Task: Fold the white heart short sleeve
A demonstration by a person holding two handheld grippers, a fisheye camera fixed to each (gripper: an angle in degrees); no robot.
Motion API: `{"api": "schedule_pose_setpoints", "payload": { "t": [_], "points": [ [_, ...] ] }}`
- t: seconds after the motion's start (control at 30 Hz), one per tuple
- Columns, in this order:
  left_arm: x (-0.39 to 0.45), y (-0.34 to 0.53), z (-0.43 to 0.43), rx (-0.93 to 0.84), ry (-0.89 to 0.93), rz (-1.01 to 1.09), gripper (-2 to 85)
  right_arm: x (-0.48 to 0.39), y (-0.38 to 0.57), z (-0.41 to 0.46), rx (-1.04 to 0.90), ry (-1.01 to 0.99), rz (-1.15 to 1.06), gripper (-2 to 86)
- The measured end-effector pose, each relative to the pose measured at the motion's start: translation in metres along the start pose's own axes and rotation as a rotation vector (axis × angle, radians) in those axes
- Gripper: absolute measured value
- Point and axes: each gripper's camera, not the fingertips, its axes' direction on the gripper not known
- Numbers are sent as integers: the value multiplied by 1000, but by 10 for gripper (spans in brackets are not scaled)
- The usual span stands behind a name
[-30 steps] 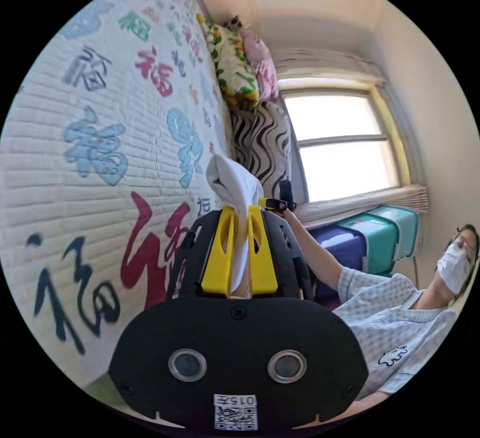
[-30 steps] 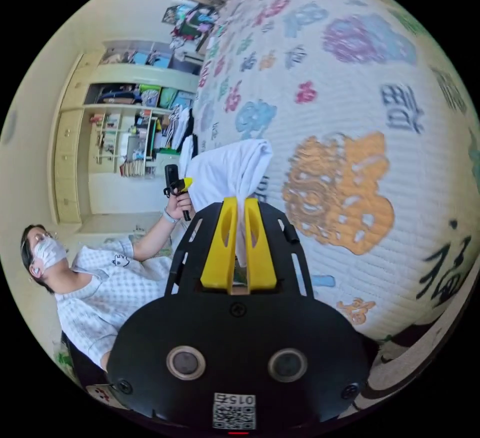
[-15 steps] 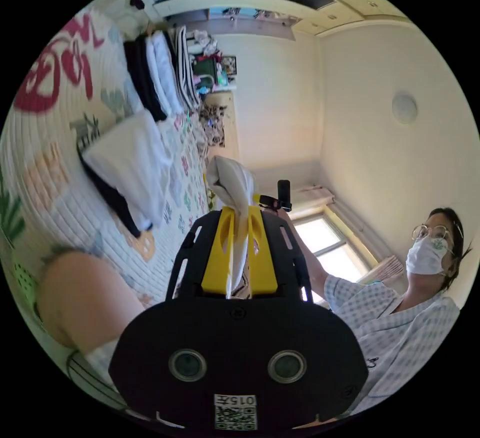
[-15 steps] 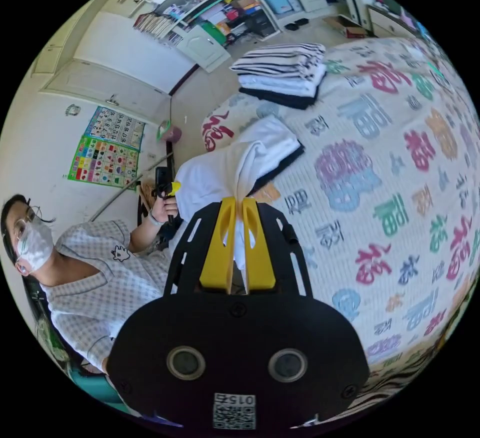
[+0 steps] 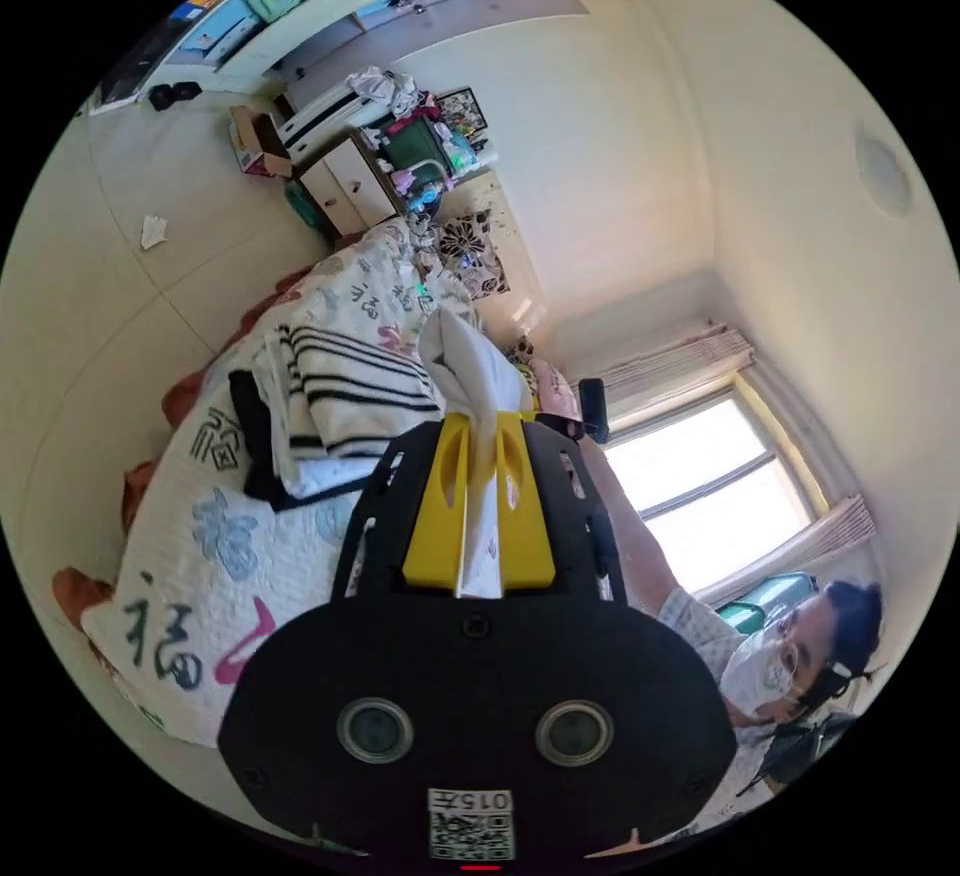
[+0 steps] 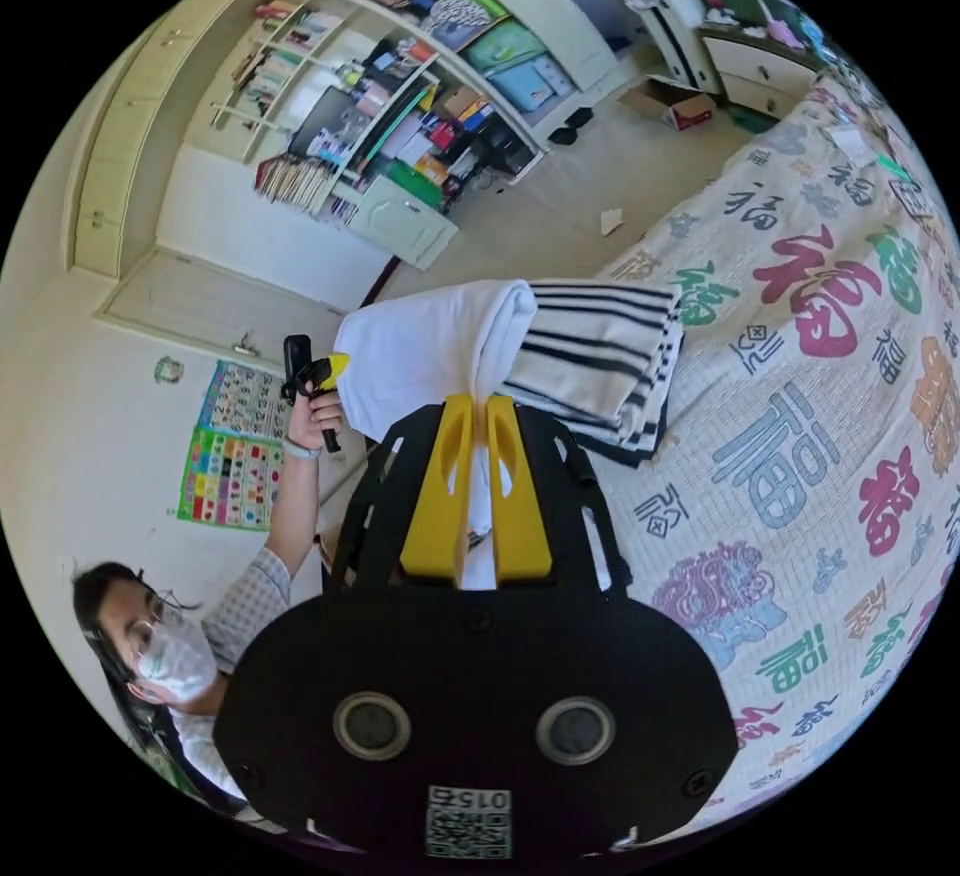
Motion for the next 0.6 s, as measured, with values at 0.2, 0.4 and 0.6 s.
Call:
{"api": "schedule_pose_setpoints", "payload": {
  "t": [0.2,0.4,0.6],
  "points": [
    [-71,-48,85,-37,-100,-134,47,63,-39,48,9,92,158,20],
    [-107,7,94,153,-48,-120,60,99,-20,86,95,136,199,52],
    [-30,121,70,226,-197,142,66,95,58,68,245,137,110,55]
  ]
}}
